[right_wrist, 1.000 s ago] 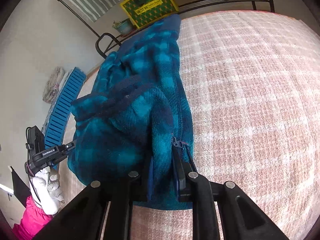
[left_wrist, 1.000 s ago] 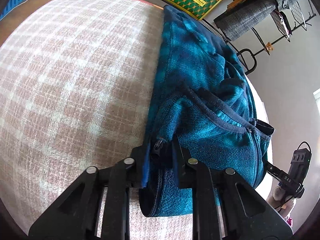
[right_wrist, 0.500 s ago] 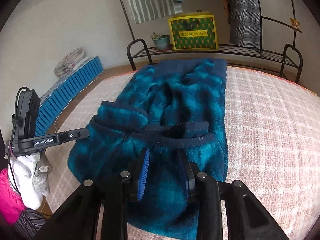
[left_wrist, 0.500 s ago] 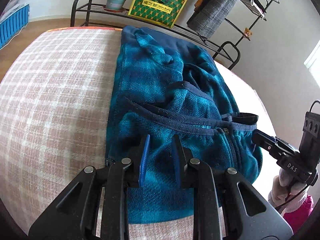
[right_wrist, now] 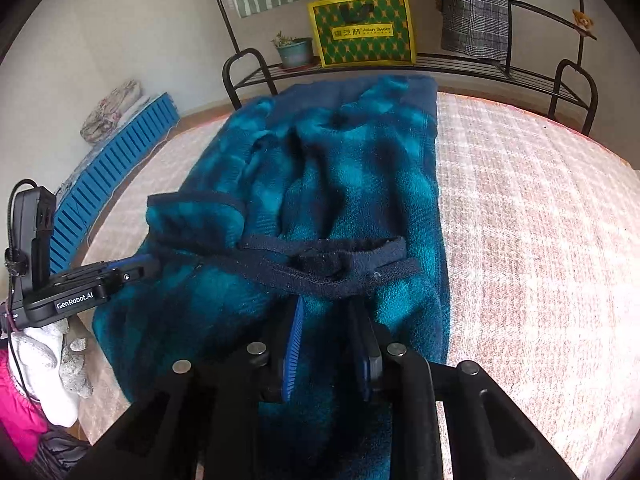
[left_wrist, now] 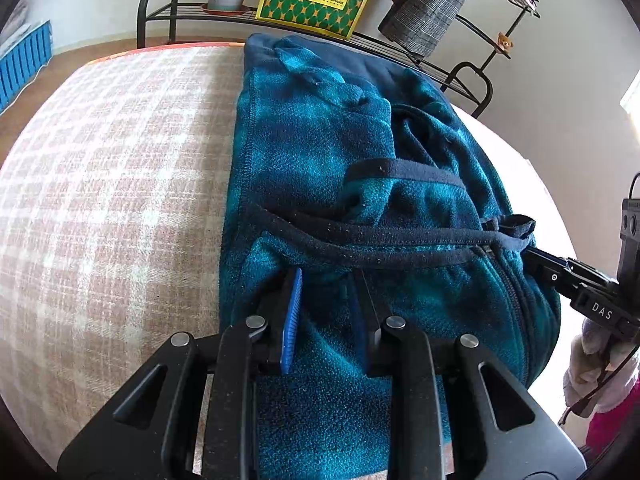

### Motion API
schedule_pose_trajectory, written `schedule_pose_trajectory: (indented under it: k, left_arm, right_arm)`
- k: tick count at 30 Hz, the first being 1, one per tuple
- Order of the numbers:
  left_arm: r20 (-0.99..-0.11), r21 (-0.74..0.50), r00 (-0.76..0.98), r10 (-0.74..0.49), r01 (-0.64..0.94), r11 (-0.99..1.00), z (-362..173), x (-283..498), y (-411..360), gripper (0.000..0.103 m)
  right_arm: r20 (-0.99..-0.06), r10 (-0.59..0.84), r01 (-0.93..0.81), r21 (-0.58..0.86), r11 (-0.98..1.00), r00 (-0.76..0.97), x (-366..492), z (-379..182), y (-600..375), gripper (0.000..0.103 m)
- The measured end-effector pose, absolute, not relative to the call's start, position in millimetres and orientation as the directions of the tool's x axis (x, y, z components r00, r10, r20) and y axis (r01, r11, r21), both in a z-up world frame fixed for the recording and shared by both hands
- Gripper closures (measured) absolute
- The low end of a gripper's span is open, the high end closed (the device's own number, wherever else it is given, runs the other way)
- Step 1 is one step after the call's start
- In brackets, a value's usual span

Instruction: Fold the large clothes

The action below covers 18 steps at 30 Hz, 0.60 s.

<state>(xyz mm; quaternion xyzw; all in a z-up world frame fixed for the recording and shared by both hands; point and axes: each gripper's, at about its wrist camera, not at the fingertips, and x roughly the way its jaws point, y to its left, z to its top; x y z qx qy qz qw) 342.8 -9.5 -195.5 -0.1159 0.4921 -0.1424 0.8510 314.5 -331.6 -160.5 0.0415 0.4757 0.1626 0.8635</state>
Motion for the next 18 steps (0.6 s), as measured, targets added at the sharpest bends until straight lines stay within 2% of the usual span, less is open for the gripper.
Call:
schedule_pose_trajectory:
  k: [4,7,8,13,18]
  left_arm:
    - [-0.765,-0.384,0.521,-0.379,0.105,0.917,-159.9,349.7,15.0,0.078]
    - [-0.741,-0.371,0.558,-0.373,0.124,0.920,-131.6,362.6,28.9,0.068]
    - [-0.738,-0.347,0.573,-0.356,0.130,0.929,-122.4,369.0,33.0,0.068]
    - [-0.707,-0.338,0.617,-0.345,0.133,0.932,-93.3,412.8,54.1,0.068]
    - [-0.708,-0.369,0.607,-0.362,0.119,0.922,-104.4,468.0,61.2,0.068]
  right_arm:
    - [-0.756,0.344,-0.223,0.263,0.939,0.556,303.6,-129.3,-350.4,0.069]
    - [-0.706,0.357,-0.200,0.298,0.933,0.611,300.5,-103.6,-367.2,0.064]
    - [-0.697,0.358,-0.195,0.305,0.932,0.622,301.9,-95.9,-371.8,0.063]
    - [-0.711,0.310,-0.203,0.234,0.951,0.632,335.7,-67.8,-381.6,0.062]
    - [-0.716,0.300,-0.191,0.231,0.954,0.631,382.5,-65.4,-391.6,0.059]
